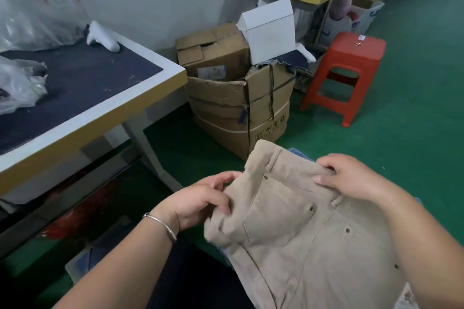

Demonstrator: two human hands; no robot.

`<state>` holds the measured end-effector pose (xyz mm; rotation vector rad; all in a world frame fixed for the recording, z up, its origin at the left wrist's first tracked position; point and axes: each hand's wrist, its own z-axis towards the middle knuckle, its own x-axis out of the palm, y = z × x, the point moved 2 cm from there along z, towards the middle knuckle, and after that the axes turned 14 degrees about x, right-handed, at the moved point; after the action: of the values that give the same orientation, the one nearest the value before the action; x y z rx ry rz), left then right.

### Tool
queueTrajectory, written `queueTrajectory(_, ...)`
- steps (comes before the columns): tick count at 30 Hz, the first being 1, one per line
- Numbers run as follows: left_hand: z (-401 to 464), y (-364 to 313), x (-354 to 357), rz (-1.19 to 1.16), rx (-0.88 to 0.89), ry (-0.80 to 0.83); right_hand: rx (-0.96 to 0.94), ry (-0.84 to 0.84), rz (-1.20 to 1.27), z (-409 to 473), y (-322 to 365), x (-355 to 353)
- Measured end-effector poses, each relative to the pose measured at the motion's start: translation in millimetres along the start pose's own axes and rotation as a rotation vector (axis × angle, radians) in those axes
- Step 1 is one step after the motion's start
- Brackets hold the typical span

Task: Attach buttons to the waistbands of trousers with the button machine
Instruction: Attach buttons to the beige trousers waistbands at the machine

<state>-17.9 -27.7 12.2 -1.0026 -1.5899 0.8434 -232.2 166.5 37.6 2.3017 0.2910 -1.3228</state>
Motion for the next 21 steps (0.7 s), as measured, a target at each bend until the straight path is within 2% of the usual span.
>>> queueTrajectory(2,-2.5,-2.9,9.4,0.067,-0.048,0.058,-0.102,0.124,0.238,-14.9,4.8,-13.3)
queueTrajectory(5,-1.0,-7.6,30.7,0.193,-0.049,0.041,-0.319,0.161,0.437,-43.3,22.5,-37.6)
queueTrajectory(8,-2.4,-27.9,48.5,0.187,0.051,-0.055,-0.514,0.173,0.707,-75.6,53.9,-67.4)
queueTrajectory(11,-21.5,-70.3,57.2,0.099,0.218,-0.092,-0.611,0.164,0.808,-96.0,88.5,-93.8)
queueTrajectory(14,-64.3,-116.6,51.6,-0.015,0.414,-0.208,-0.608,0.114,0.759,-99.5,117.8,-109.6)
queueTrajectory(17,-119.8,-151.4,45.9,0.032,0.602,-0.357,-0.651,0.168,0.681,-104.5,151.5,-113.3)
queueTrajectory(21,-186.4,-171.2,46.2,0.168,0.811,-0.607,-0.822,0.362,0.243,-118.3,212.1,-91.1)
